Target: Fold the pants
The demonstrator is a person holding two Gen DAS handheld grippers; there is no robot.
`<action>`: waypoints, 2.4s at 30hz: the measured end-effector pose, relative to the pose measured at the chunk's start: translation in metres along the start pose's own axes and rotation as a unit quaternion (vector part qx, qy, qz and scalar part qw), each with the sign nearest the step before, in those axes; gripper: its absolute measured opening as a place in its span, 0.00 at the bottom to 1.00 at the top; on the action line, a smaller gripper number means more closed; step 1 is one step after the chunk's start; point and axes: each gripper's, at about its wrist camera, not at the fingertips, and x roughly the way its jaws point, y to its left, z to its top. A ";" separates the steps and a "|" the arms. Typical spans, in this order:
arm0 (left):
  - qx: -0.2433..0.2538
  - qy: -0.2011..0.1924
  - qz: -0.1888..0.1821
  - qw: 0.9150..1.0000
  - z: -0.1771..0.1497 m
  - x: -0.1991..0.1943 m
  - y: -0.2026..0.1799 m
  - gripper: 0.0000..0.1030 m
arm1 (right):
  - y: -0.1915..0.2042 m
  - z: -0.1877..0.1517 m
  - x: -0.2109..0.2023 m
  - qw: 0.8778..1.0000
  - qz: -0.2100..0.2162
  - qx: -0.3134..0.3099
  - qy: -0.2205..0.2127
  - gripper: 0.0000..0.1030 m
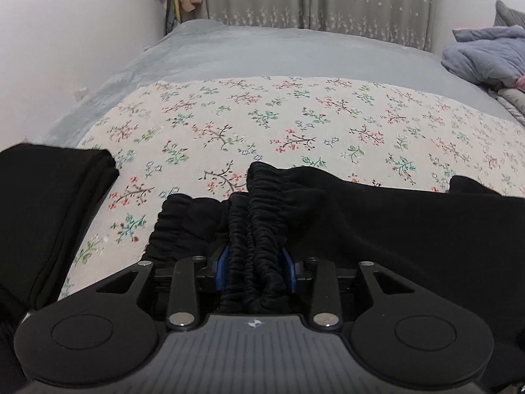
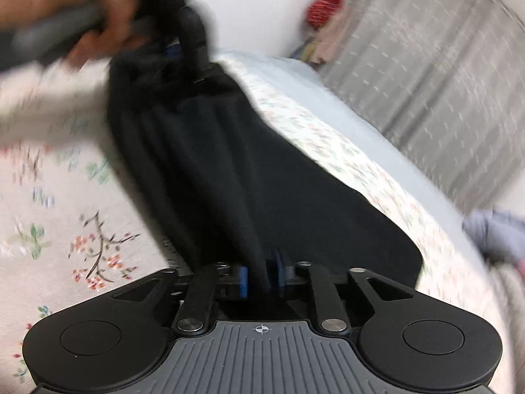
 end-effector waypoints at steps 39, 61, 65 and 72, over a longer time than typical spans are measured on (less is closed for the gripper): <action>0.074 0.021 0.065 0.995 -0.032 0.016 -0.040 0.63 | -0.081 -0.030 0.023 0.973 0.084 0.213 0.045 0.29; 0.107 0.026 0.059 0.992 -0.039 0.031 -0.048 0.72 | -0.088 -0.030 0.018 0.977 0.099 0.170 0.087 0.30; 0.101 0.026 0.053 0.993 -0.037 0.026 -0.049 0.71 | -0.110 -0.029 -0.001 0.970 0.138 0.175 0.094 0.37; 0.086 -0.018 0.032 0.996 -0.030 -0.011 -0.065 0.71 | -0.170 -0.059 -0.025 0.938 0.175 0.296 0.052 0.64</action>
